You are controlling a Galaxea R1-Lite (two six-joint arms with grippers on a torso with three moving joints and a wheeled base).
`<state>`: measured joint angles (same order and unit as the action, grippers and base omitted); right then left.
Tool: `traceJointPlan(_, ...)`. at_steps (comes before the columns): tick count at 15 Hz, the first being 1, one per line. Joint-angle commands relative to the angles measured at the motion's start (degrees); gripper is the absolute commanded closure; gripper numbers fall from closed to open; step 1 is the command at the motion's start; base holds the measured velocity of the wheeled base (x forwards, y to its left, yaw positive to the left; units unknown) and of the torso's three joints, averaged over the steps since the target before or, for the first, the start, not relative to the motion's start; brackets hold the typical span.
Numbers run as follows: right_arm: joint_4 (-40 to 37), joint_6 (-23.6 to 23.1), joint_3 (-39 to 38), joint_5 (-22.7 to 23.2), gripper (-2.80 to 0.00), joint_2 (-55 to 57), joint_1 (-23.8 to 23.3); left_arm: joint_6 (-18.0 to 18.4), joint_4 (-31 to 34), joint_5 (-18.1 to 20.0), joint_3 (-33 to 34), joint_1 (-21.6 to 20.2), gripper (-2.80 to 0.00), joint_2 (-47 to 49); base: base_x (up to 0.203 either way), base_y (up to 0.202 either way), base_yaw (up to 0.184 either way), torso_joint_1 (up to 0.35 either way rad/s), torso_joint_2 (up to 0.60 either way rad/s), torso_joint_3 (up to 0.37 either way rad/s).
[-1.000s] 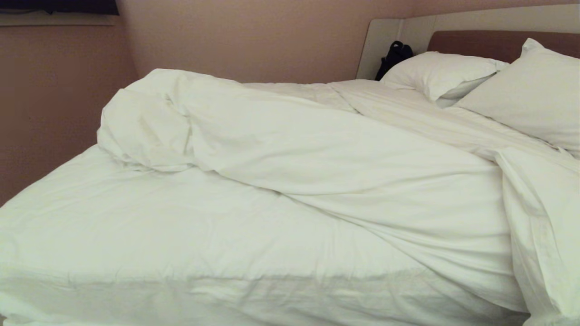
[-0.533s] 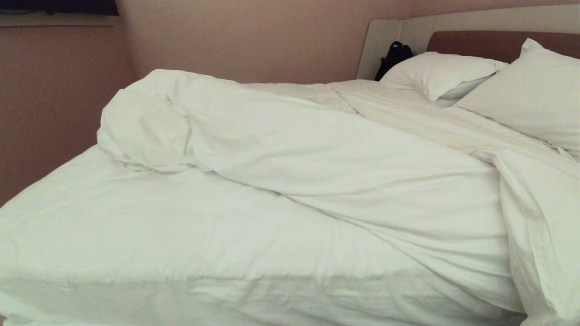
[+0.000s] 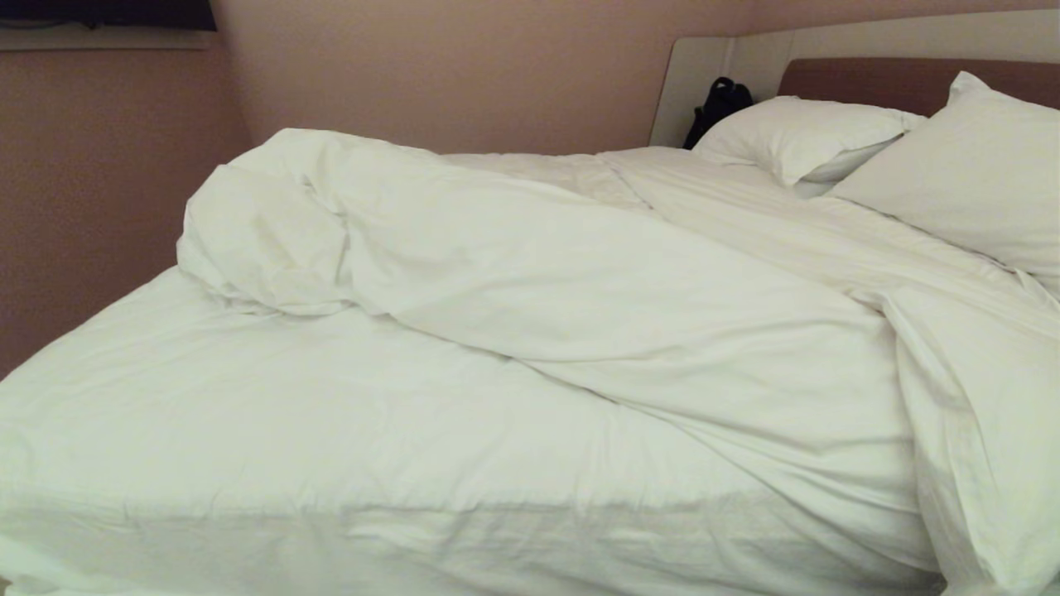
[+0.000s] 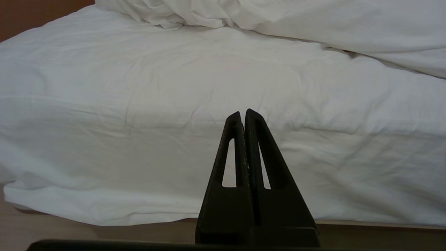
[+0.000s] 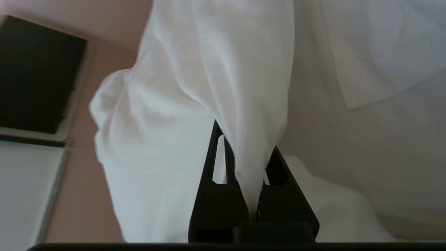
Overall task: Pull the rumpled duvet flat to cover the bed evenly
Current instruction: Flatten the corners of the folded blanket
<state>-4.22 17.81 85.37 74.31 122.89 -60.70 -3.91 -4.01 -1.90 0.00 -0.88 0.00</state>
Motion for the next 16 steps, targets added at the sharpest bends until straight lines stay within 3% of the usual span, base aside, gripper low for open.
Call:
traceJointPlan(1, -0.1, -4.8, -2.7, -6.5, 0.0, -1.7, 1.8, 0.0, 0.0, 0.0, 0.0, 0.0, 0.0, 0.1, 0.0, 0.0, 0.0, 0.0, 0.0, 0.0)
traceJointPlan(3, -0.3, -12.3, -7.9, -11.4, 0.0, -3.8, 4.3, 0.0, 0.0, 0.0, 0.0, 0.0, 0.0, 0.0, 0.0, 0.0, 0.0, 0.0, 0.0, 0.0)
traceJointPlan(4, -0.3, -14.9, -9.8, -12.9, -2.8, -5.0, 5.5, 0.0, 0.0, 0.0, 0.0, 0.0, 0.0, 0.1, 0.0, 0.0, 0.0, 0.0, 0.0, 0.0)
traceJointPlan(10, -0.3, -15.8, -10.3, -15.3, -2.8, -6.7, 6.3, 0.0, 0.0, 0.0, 0.0, 0.0, 0.0, 0.1, 0.0, 0.0, 0.0, 0.0, 0.0, 0.0)
traceJointPlan(16, -0.5, -15.7, -10.3, -18.9, -2.8, -14.6, 1.9, 0.0, 0.0, 0.0, 0.0, 0.0, 0.0, 0.1, 0.0, 0.0, 0.0, 0.0, 0.0, 0.0)
